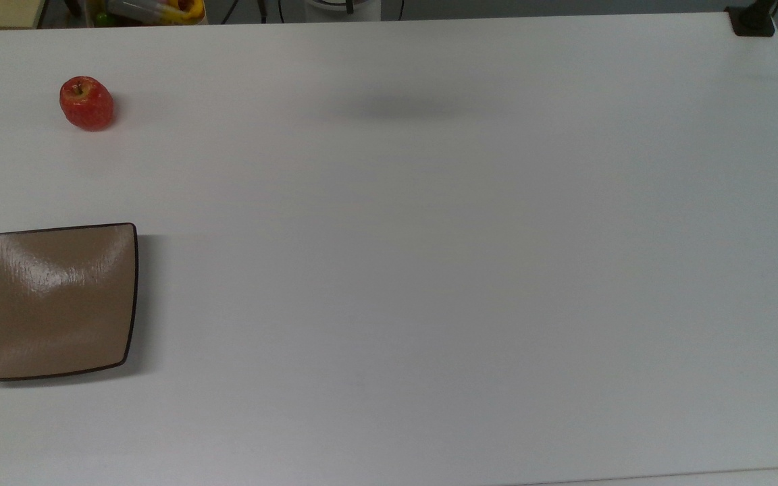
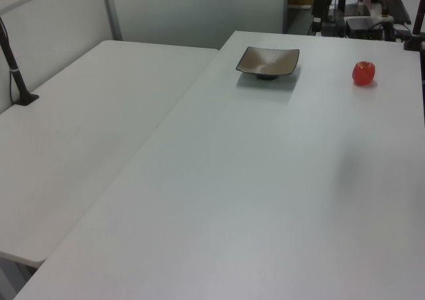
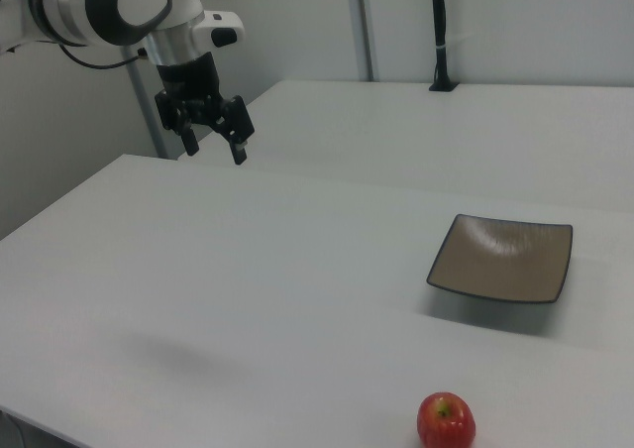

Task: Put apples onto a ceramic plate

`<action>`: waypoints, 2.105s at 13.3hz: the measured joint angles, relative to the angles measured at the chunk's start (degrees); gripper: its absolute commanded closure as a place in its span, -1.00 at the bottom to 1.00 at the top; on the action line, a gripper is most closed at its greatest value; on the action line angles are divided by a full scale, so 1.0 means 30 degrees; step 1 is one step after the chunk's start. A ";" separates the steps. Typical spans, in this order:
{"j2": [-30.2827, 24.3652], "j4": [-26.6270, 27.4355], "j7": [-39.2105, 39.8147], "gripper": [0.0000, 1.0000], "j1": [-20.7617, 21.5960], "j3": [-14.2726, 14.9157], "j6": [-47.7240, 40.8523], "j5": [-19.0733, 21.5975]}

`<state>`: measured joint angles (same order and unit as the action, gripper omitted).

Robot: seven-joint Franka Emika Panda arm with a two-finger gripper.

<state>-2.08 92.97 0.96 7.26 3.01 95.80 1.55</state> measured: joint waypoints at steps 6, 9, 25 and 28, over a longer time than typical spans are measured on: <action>-0.0013 0.0002 0.0000 -1.00 0.0000 -0.0013 0.0000 0.0000; -0.0098 0.0012 0.0036 -1.00 0.0000 -0.0013 -0.0342 0.0000; 0.0385 0.0680 1.0899 -1.00 -0.7452 0.0929 0.0690 -0.0581; 0.1277 0.1841 1.2448 -1.00 -0.8001 0.2117 0.2635 -0.0586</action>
<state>1.75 98.49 38.31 -16.74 9.36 103.71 -0.21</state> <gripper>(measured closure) 0.000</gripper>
